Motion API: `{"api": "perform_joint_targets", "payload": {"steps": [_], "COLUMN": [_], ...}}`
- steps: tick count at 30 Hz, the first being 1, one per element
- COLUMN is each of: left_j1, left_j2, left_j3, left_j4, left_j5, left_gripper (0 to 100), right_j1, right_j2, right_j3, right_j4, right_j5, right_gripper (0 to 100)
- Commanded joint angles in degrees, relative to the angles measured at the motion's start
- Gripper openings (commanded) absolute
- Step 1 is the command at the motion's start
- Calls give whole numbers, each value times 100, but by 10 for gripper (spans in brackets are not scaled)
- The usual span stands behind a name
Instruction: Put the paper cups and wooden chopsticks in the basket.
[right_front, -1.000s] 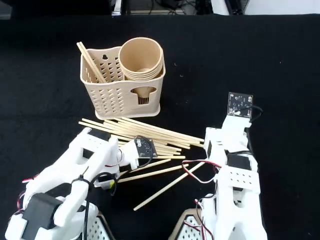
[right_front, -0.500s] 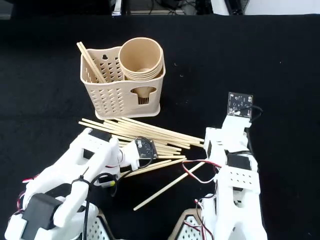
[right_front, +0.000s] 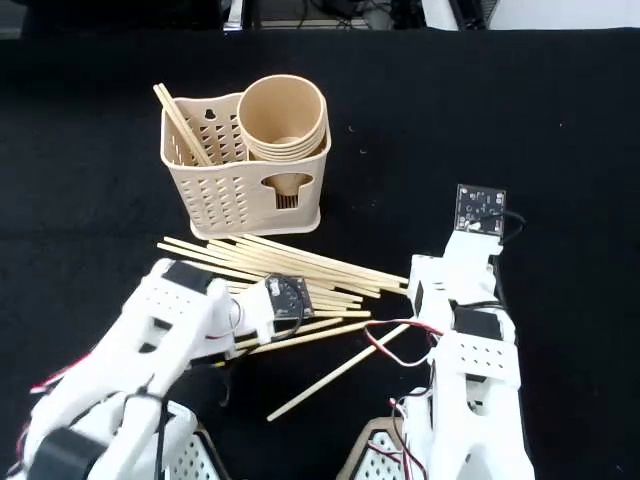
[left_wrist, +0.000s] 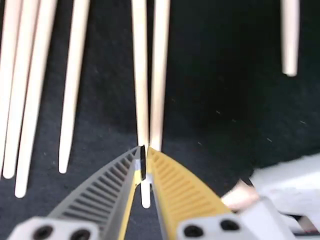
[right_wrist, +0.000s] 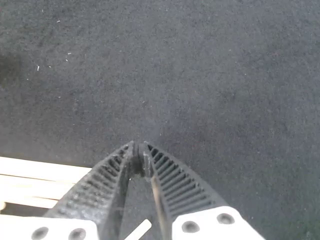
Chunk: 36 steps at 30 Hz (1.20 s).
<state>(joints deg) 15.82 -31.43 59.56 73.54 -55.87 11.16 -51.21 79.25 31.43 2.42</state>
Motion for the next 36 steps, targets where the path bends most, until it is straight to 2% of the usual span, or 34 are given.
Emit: {"api": "perform_joint_targets", "payload": {"steps": [1, 7, 13, 15, 20, 27, 34, 36], "left_j1": [40, 40, 13, -13, -154, -145, 75, 66], "left_j2": [-659, -862, -176, 255, 1459, 2611, 2725, 2725], "left_j3": [-13, -4, -40, -101, -611, -980, -971, -971], "left_j4": [519, 589, -9, -281, -642, -668, -659, -659], "left_j5": [-114, -123, -97, -97, -114, -132, -97, -97], "left_gripper": [30, 41, 245, 281, 257, 223, 49, 30], "right_j1": [-70, -70, -70, -70, -70, -70, -70, -70], "right_j2": [-127, -127, -110, -110, -110, -119, -127, -127], "right_j3": [-57, -48, -48, -48, -48, -48, -48, -48], "right_j4": [-123, -123, -123, -123, -123, -123, -123, -123], "right_j5": [70, 70, 70, 70, 70, 70, 70, 70], "right_gripper": [21, 21, 21, 21, 21, 21, 21, 21]}}
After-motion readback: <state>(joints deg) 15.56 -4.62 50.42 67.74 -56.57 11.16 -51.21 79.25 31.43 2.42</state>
